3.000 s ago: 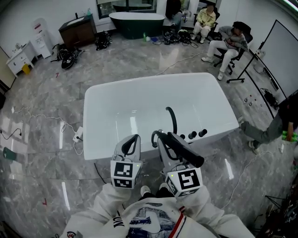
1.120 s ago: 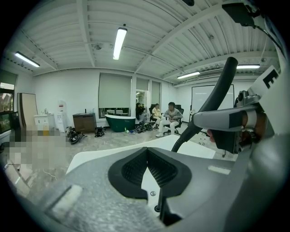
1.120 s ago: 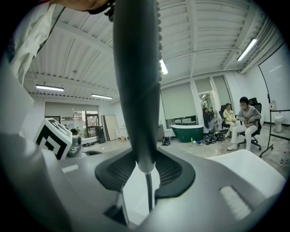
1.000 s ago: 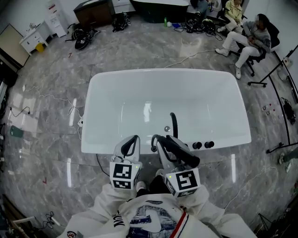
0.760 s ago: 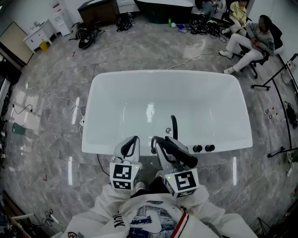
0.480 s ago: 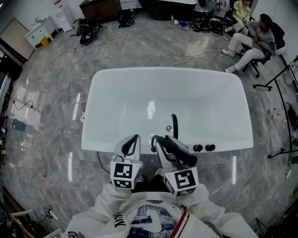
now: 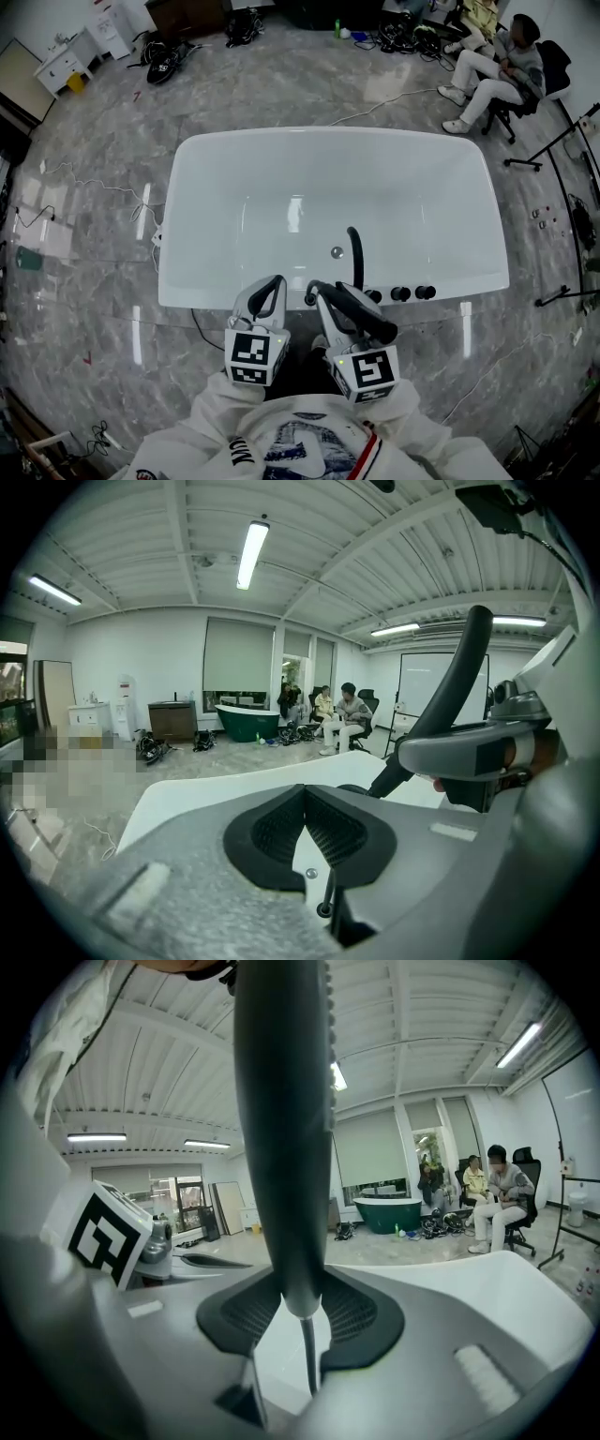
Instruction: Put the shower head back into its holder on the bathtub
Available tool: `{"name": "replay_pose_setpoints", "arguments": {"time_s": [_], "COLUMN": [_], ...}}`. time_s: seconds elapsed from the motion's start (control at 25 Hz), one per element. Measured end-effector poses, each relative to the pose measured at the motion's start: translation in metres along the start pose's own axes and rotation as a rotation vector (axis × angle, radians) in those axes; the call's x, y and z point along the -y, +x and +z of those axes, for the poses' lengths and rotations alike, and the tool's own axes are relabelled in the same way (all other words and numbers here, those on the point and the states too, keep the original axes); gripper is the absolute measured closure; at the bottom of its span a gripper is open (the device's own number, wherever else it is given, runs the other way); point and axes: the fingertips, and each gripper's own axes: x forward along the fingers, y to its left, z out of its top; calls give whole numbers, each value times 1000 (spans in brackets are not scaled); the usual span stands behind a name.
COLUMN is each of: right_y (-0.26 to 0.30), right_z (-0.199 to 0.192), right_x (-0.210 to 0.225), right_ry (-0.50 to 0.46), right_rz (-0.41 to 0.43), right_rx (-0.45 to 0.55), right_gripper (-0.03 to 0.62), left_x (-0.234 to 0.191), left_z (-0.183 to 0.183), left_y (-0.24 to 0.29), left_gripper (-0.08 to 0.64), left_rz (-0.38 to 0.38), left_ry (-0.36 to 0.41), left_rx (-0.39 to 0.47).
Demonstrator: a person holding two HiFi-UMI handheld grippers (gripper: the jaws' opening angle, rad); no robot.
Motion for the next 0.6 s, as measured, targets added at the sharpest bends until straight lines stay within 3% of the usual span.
{"name": "replay_pose_setpoints", "arguments": {"time_s": [0.6], "right_y": [17], "right_z": [-35], "right_x": [2], "right_ry": [29], "right_rz": [-122], "right_rx": [-64], "right_gripper": [454], "left_x": [-6], "left_z": [-25], "left_y": [23], "left_gripper": [560], "left_rz": [-128], "left_ry": [20], "left_rx": [-50]}}
